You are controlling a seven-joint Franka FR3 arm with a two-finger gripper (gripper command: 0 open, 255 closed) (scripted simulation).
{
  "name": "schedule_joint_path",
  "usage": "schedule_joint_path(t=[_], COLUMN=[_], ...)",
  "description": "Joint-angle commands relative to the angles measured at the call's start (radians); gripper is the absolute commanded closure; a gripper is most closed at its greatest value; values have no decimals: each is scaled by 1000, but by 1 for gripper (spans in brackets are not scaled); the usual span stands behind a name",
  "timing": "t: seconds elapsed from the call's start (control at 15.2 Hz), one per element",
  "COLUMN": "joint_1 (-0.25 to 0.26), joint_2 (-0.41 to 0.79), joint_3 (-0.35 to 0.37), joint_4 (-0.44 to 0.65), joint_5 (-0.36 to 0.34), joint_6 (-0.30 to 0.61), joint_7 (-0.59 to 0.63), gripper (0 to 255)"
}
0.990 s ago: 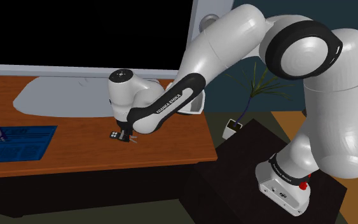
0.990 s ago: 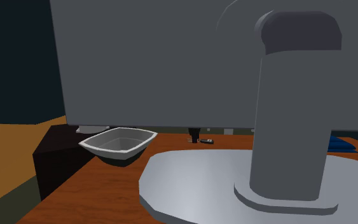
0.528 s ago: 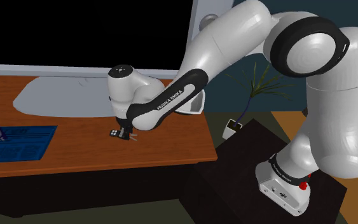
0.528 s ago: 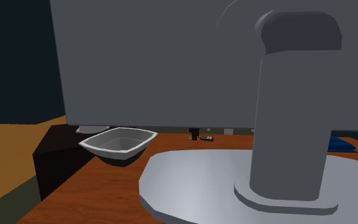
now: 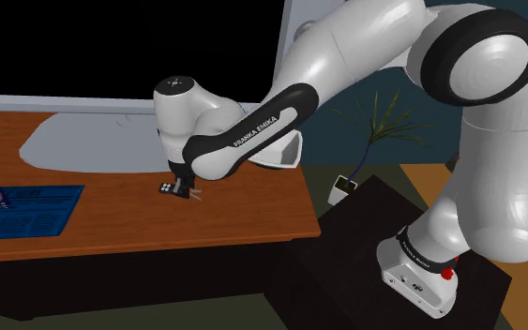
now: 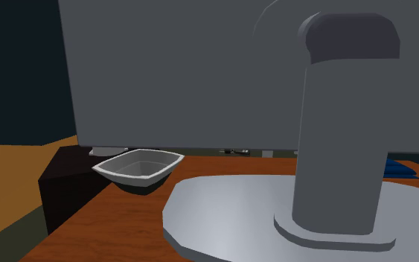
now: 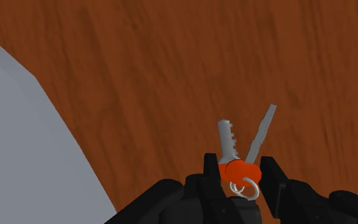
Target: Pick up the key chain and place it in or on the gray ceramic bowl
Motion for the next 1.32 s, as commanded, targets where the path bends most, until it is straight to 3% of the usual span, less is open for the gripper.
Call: schedule_joint_path(t=[0.0, 1.12, 1.25], joint_1=[-3, -22, -59], joint_2=[-14, -136, -185], joint_3=[4, 35, 32], joint_4=[9, 65, -5], joint_5=[7, 60, 78], joint_6=[-23, -196, -172], joint_7=[-6, -42, -83], gripper=[255, 255, 255])
